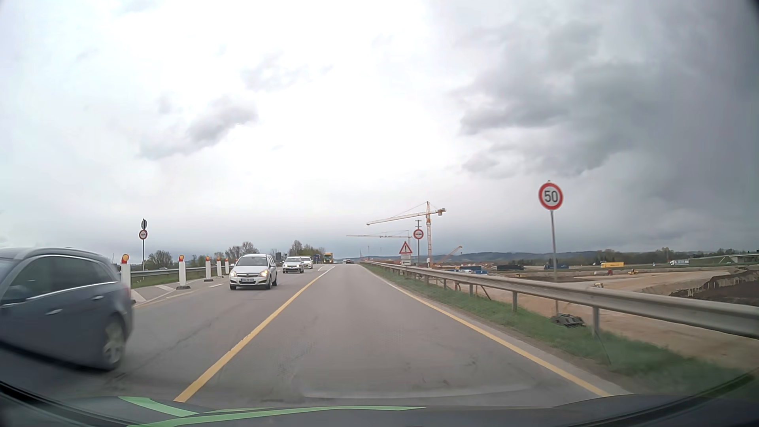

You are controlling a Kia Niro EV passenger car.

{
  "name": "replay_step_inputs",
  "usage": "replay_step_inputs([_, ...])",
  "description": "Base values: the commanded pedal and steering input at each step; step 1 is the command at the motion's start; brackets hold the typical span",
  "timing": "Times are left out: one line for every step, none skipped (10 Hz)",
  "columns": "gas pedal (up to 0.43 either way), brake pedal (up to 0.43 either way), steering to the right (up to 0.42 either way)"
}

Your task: Follow the waypoints while adhering to traffic rules and regulations

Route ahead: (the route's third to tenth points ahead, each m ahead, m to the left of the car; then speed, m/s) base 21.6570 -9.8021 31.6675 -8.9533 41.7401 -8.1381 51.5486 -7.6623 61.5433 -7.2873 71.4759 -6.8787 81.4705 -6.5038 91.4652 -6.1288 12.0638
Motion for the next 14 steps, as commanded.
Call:
replay_step_inputs([0.157,0.000,-0.045])
replay_step_inputs([0.157,0.000,-0.041])
replay_step_inputs([0.157,0.000,-0.038])
replay_step_inputs([0.157,0.000,-0.034])
replay_step_inputs([0.169,0.000,-0.023])
replay_step_inputs([0.169,0.000,-0.014])
replay_step_inputs([0.169,0.000,-0.011])
replay_step_inputs([0.169,0.000,-0.010])
replay_step_inputs([0.169,0.000,-0.010])
replay_step_inputs([0.169,0.000,-0.009])
replay_step_inputs([0.169,0.000,-0.007])
replay_step_inputs([0.169,0.000,-0.003])
replay_step_inputs([0.169,0.000,-0.002])
replay_step_inputs([0.169,0.000,-0.002])
